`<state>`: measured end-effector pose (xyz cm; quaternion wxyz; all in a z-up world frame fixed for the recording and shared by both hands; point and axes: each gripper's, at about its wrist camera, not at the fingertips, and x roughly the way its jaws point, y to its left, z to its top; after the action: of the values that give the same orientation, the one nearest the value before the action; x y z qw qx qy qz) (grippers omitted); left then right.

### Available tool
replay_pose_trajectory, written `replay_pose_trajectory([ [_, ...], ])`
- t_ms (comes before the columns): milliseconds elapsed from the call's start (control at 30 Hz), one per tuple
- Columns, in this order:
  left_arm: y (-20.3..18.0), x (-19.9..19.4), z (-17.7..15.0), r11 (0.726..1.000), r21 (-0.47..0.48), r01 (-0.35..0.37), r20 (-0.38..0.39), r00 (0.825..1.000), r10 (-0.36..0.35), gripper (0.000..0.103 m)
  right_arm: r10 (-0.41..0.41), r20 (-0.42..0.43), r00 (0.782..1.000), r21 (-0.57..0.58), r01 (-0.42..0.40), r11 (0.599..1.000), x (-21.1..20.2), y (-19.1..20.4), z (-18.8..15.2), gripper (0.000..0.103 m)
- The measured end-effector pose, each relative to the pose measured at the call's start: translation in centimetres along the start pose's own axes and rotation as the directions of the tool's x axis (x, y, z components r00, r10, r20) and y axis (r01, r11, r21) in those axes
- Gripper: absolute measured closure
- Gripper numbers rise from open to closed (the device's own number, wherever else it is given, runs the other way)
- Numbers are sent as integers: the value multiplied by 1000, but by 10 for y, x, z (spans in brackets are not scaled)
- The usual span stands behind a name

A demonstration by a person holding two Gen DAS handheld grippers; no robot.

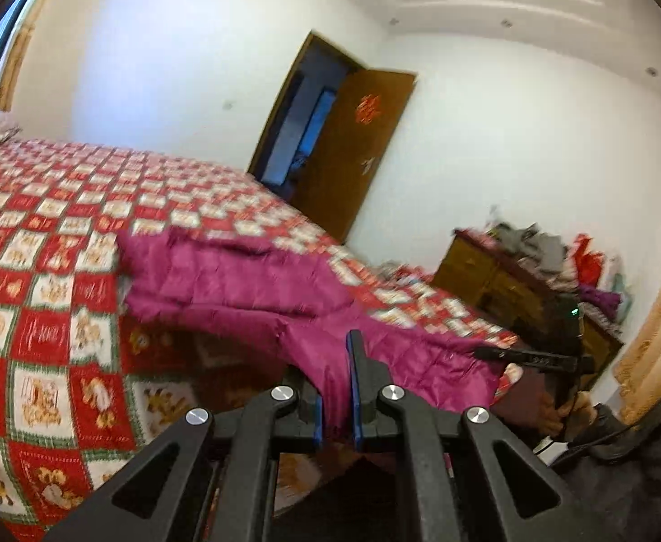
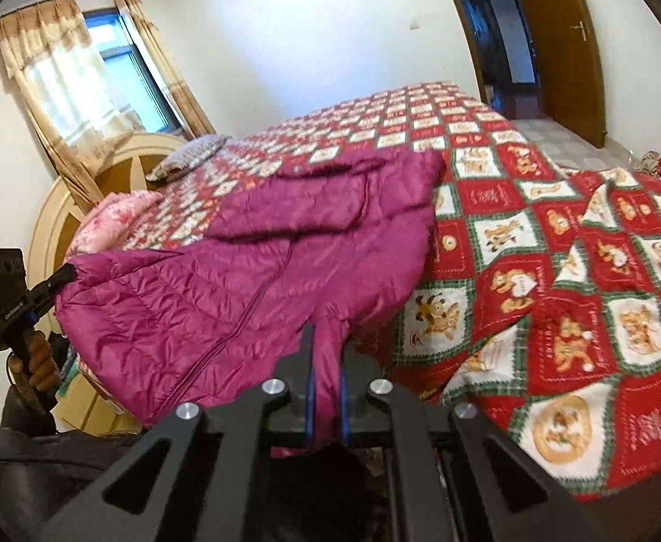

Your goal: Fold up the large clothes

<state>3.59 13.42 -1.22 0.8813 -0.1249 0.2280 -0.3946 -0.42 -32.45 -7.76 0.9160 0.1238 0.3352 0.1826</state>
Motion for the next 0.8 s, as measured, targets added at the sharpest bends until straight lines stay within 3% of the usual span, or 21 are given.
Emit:
replay_pose_trajectory([
  [233, -20, -39, 33, 995, 51, 83, 117, 989, -89, 95, 77, 137, 988, 73, -87, 994, -51, -6, 41, 93],
  [400, 21, -15, 63, 997, -68, -45, 97, 994, 52, 95, 61, 181, 982, 110, -82, 991, -24, -19, 86, 93],
  [533, 68, 20, 74, 968, -215, -128, 20, 991, 136, 95, 17, 155, 988, 119, -36, 992, 32, -24, 124, 93],
  [800, 139, 87, 98, 904, -287, -315, -77, 949, 306, 95, -64, 114, 991, 149, 47, 988, 116, -41, 184, 93],
])
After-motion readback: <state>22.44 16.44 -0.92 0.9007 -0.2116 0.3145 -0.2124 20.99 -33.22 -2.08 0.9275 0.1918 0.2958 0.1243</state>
